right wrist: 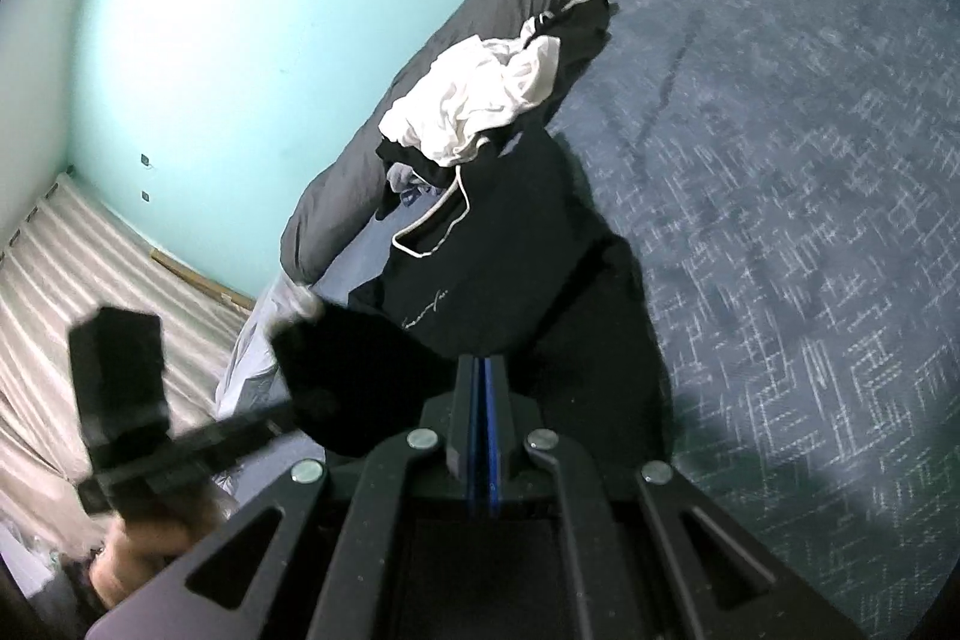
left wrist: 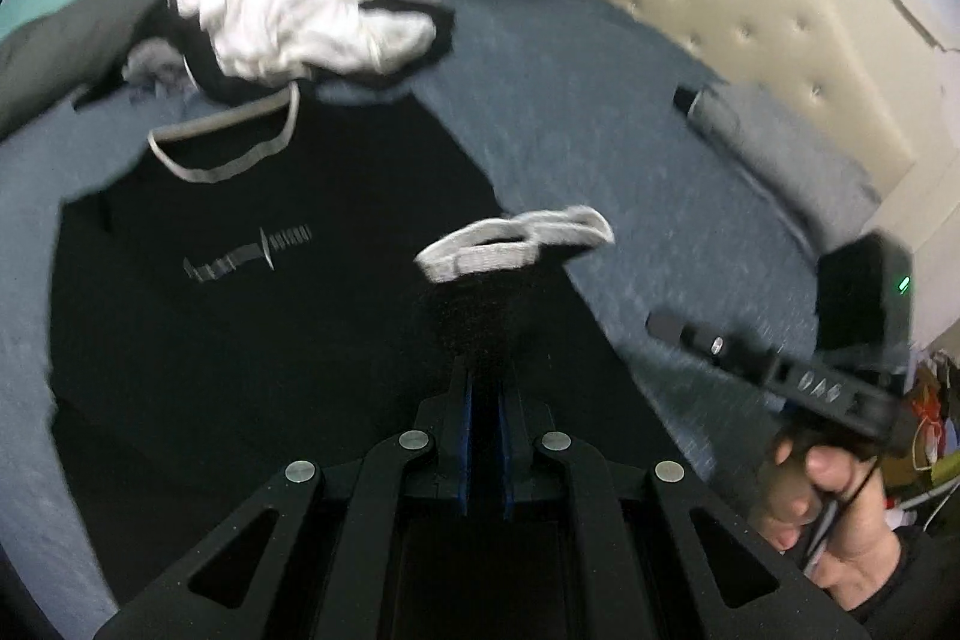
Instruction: Fold clothes
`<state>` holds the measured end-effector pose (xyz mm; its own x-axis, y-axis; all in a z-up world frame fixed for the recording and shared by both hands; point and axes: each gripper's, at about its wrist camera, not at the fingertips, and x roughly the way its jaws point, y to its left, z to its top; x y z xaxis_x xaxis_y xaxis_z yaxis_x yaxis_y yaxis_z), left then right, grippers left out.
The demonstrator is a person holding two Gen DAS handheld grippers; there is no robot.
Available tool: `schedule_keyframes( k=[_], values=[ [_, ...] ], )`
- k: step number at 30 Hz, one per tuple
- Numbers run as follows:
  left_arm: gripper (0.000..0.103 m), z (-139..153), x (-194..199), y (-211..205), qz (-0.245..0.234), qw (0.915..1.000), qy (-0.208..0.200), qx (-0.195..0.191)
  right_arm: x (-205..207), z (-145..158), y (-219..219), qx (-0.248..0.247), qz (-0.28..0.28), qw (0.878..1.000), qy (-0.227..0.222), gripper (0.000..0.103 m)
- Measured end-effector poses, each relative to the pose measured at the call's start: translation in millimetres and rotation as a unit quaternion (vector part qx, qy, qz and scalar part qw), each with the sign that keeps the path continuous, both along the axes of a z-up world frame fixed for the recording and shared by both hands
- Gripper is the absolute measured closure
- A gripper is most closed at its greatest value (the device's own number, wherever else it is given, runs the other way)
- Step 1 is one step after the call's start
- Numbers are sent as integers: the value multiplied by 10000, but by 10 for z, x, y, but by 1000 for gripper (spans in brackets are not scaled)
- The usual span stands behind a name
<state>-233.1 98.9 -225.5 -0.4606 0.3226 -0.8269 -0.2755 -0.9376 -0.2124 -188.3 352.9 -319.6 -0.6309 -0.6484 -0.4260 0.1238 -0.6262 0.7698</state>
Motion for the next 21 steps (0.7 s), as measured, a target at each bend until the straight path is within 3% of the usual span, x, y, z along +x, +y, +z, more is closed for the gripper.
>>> schedule_keyframes(
  k=[2, 3, 8, 9, 10, 12, 15, 21],
  values=[
    [76, -61, 36, 16, 6, 10000, -79, 32, -21, -31, -43, -9, 95, 9999, -68, 101],
    [64, -67, 68, -4, 1, 9999, -90, 57, -31, -46, -66, -10, 146, 9998, -102, 101],
    [52, 41, 292, -257, 133, 9998, -21, 129, -48, -105, -117, 13, 210, 9994, -261, 98],
    [47, 49, 333, -341, 199, 9997, -1, 157, -48, -112, -116, 27, 197, 9994, -293, 90],
    [45, 49, 370, -434, 276, 9994, 19, 190, -48, -119, -116, 42, 183, 9993, -325, 74],
    [45, 15, 429, -642, 474, 9988, 1, 116, -46, -127, -139, 125, 214, 9989, -395, 61],
    [44, -107, 476, -1069, 982, 9951, -143, 1, -41, -135, -187, 280, 292, 9979, -506, 61],
    [45, -294, 489, -1914, 1967, 9799, -296, -161, -63, -246, -377, 805, 591, 9911, -883, 61]
  ],
)
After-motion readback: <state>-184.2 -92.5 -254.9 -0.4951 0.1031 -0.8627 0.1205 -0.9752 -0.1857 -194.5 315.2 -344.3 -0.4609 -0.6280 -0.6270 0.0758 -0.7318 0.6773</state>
